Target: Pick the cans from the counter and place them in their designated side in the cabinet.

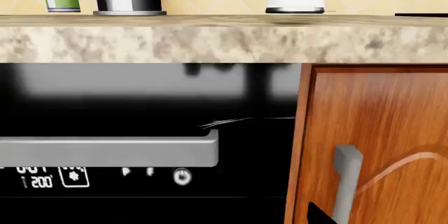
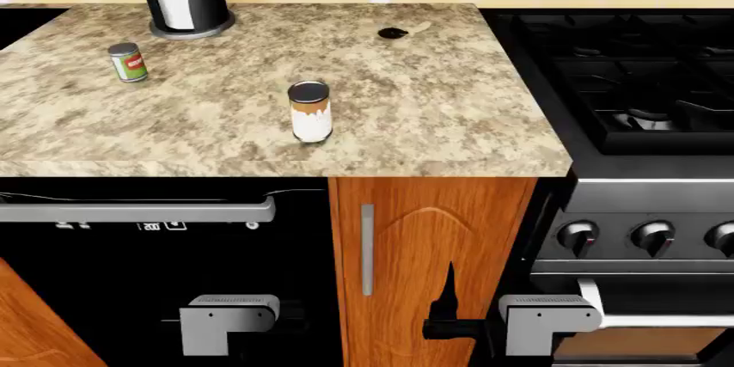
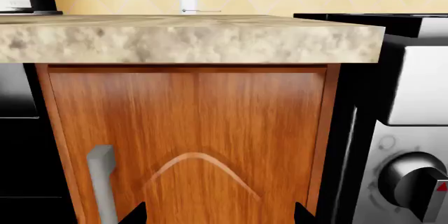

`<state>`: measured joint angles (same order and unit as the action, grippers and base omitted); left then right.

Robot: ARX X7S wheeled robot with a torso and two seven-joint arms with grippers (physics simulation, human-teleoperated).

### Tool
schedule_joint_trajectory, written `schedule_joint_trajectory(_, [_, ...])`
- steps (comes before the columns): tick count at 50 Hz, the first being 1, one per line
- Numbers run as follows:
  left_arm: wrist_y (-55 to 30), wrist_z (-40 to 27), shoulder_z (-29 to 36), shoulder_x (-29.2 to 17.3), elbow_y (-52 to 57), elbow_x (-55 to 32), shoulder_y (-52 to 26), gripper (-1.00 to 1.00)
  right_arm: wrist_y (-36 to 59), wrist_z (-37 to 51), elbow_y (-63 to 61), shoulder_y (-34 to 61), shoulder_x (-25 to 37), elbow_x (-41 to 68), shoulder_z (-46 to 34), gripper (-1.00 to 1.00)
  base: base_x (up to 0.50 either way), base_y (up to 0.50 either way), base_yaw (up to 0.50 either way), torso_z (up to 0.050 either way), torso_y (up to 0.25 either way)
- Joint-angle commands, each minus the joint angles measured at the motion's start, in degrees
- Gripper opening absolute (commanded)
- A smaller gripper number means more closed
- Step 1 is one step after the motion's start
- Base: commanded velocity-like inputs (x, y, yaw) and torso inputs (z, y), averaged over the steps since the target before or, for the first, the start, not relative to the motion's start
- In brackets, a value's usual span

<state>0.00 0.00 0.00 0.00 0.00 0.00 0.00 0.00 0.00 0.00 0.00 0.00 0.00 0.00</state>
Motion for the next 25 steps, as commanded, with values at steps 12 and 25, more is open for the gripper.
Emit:
schedule_joint_trajectory(12, [-0.73, -3.49, 3.47, -2.81, 0.41, -1.93, -0.17, 1.0, 1.02, 3.38, -0.86, 0.01, 2.56, 2.16, -3.66, 1.0, 0.0, 0.1, 0.0, 0.0, 0.0])
schedule_joint_trajectory(25, [-0.89, -4.67, 4.59, -4.12, 0.36, -3.22, -0.18, 1.0, 1.26, 4.89, -0.96, 0.39, 3.58, 3.27, -5.54, 1.0, 0.0, 0.35, 0.0, 0.0, 0.0])
